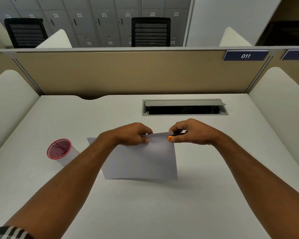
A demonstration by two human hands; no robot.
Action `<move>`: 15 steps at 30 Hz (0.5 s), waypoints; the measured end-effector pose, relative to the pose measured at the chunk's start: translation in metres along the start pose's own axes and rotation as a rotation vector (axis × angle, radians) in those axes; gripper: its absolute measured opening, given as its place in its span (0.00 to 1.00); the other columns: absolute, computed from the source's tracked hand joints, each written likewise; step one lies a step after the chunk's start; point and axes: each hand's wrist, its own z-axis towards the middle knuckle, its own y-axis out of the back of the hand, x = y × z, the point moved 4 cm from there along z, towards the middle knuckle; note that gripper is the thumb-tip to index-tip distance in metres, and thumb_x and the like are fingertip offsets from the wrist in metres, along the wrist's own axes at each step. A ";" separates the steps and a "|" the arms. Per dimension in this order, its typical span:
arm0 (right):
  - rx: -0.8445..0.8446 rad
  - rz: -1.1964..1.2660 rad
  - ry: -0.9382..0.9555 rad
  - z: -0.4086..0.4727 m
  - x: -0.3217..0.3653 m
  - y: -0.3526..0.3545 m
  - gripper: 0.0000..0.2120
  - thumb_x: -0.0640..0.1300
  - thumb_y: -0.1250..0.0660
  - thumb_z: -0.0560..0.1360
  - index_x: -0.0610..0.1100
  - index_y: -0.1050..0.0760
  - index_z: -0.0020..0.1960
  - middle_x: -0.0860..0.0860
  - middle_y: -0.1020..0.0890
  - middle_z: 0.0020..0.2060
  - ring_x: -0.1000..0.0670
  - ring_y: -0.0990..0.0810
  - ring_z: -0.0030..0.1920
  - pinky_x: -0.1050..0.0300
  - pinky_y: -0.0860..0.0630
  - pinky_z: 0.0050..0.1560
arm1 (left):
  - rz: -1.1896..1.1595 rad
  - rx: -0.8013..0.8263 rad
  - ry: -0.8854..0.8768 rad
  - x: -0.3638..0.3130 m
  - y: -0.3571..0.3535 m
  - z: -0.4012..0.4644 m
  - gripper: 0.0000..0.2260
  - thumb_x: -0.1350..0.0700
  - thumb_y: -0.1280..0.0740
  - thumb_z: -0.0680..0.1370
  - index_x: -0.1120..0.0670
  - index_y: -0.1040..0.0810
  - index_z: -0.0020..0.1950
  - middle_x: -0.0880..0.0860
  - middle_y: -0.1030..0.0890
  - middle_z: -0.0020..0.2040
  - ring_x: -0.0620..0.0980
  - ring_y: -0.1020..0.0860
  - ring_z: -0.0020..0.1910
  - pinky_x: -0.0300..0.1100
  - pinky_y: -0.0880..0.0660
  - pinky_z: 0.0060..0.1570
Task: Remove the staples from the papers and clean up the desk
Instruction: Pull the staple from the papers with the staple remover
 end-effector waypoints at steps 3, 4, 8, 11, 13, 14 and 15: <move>0.004 -0.004 -0.005 0.001 0.000 0.000 0.15 0.55 0.26 0.70 0.50 0.18 0.54 0.56 0.16 0.48 0.56 0.19 0.51 0.54 0.22 0.55 | 0.004 -0.001 0.002 0.000 0.000 0.001 0.12 0.57 0.36 0.82 0.54 0.21 0.64 0.48 0.20 0.54 0.47 0.21 0.49 0.31 0.26 0.44; 0.002 -0.006 -0.005 0.001 0.000 0.000 0.15 0.55 0.26 0.70 0.50 0.18 0.54 0.56 0.16 0.48 0.56 0.19 0.51 0.54 0.22 0.55 | 0.002 -0.002 0.004 0.000 0.000 0.001 0.12 0.57 0.36 0.82 0.54 0.21 0.64 0.48 0.20 0.54 0.47 0.21 0.49 0.31 0.26 0.44; -0.001 -0.009 0.008 0.001 0.000 0.000 0.14 0.55 0.26 0.71 0.50 0.18 0.54 0.56 0.16 0.47 0.55 0.19 0.50 0.54 0.21 0.54 | -0.004 -0.004 0.005 0.001 0.001 0.001 0.11 0.58 0.36 0.82 0.53 0.20 0.63 0.48 0.20 0.54 0.48 0.20 0.50 0.35 0.24 0.47; -0.005 -0.015 0.019 0.001 0.000 -0.001 0.14 0.55 0.26 0.71 0.50 0.18 0.53 0.56 0.17 0.47 0.55 0.19 0.50 0.52 0.21 0.54 | 0.008 -0.003 -0.002 0.001 0.001 0.001 0.11 0.57 0.36 0.82 0.53 0.20 0.63 0.48 0.19 0.54 0.47 0.20 0.50 0.35 0.24 0.47; -0.012 -0.016 0.025 0.001 -0.001 -0.001 0.14 0.55 0.26 0.71 0.50 0.18 0.53 0.55 0.17 0.48 0.54 0.19 0.50 0.51 0.21 0.55 | 0.019 -0.004 -0.007 0.001 0.001 0.001 0.11 0.57 0.36 0.82 0.53 0.20 0.63 0.49 0.19 0.54 0.47 0.21 0.49 0.35 0.25 0.47; -0.016 -0.017 0.029 0.001 -0.001 -0.002 0.14 0.55 0.26 0.71 0.50 0.18 0.53 0.55 0.17 0.48 0.54 0.19 0.50 0.50 0.21 0.55 | 0.022 -0.005 -0.009 0.001 0.001 0.001 0.11 0.57 0.36 0.82 0.53 0.20 0.63 0.49 0.19 0.55 0.47 0.21 0.50 0.36 0.25 0.47; -0.019 -0.015 0.033 0.002 -0.001 -0.002 0.14 0.55 0.26 0.71 0.50 0.18 0.53 0.55 0.17 0.48 0.53 0.19 0.50 0.50 0.21 0.55 | 0.023 -0.005 -0.011 0.002 0.001 0.001 0.11 0.57 0.36 0.82 0.53 0.20 0.63 0.49 0.19 0.56 0.47 0.21 0.50 0.36 0.25 0.47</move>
